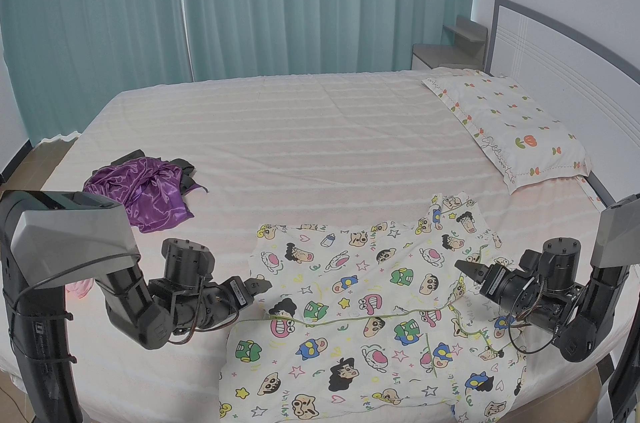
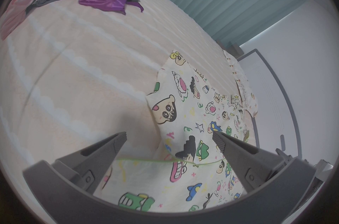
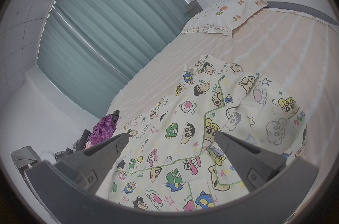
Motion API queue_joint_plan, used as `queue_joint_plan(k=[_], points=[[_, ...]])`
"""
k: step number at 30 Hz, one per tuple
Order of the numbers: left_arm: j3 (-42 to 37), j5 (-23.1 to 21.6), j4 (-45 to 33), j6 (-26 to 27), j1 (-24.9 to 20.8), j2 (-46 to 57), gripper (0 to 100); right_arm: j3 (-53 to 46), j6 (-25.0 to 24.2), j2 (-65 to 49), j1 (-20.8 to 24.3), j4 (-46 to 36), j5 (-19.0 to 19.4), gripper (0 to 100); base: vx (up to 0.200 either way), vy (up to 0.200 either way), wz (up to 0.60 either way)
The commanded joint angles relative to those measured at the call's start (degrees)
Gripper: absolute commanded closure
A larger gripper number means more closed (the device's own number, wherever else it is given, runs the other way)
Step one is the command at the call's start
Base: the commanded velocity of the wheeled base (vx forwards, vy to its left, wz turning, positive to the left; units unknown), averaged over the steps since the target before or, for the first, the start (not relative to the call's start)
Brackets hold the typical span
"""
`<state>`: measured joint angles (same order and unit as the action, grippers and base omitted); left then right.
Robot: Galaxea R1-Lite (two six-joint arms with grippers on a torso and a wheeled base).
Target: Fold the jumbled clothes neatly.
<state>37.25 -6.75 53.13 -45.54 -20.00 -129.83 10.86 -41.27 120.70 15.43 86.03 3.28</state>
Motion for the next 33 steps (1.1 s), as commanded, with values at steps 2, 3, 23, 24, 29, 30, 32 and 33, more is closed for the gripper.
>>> queue_joint_plan(k=[2,3,23,24,29,30,32,33], points=[[7.04,2.10,-2.77,0.54,-3.46,-4.47,0,-0.05,-0.04,0.15,0.12,0.02,0.06,0,0.000,0.000,0.00],[7.83,2.27,-2.85,0.72,-3.99,-4.99,0,-0.05,-0.04,0.15,0.12,0.02,0.06,0,0.000,0.000,0.00],[18.29,10.71,-4.00,1.42,-5.66,-5.43,0,0.04,-0.22,0.24,0.30,0.10,0.06,0,0.000,0.000,0.00],[18.47,10.62,-4.08,0.90,-6.01,-5.17,0,0.04,-0.22,0.24,0.30,0.10,0.06,0,0.000,0.000,0.00],[20.23,10.27,-4.08,-2.27,-7.86,-4.12,0,0.12,-0.22,0.41,0.30,0.10,0.06,0,0.000,0.000,0.00],[21.81,10.36,-4.08,-2.44,-8.47,-4.47,0,0.04,-0.22,0.68,0.30,0.10,0.06,0,0.000,0.000,0.00],[23.13,10.53,-4.00,-2.44,-8.56,-4.73,0,0.04,-0.22,0.68,0.30,0.10,0.06,0,0.000,0.000,0.00],[24.27,10.62,-4.00,-2.44,-8.56,-5.43,0,0.04,-0.22,0.68,0.30,0.10,0.06,0,0.000,0.000,0.00]])
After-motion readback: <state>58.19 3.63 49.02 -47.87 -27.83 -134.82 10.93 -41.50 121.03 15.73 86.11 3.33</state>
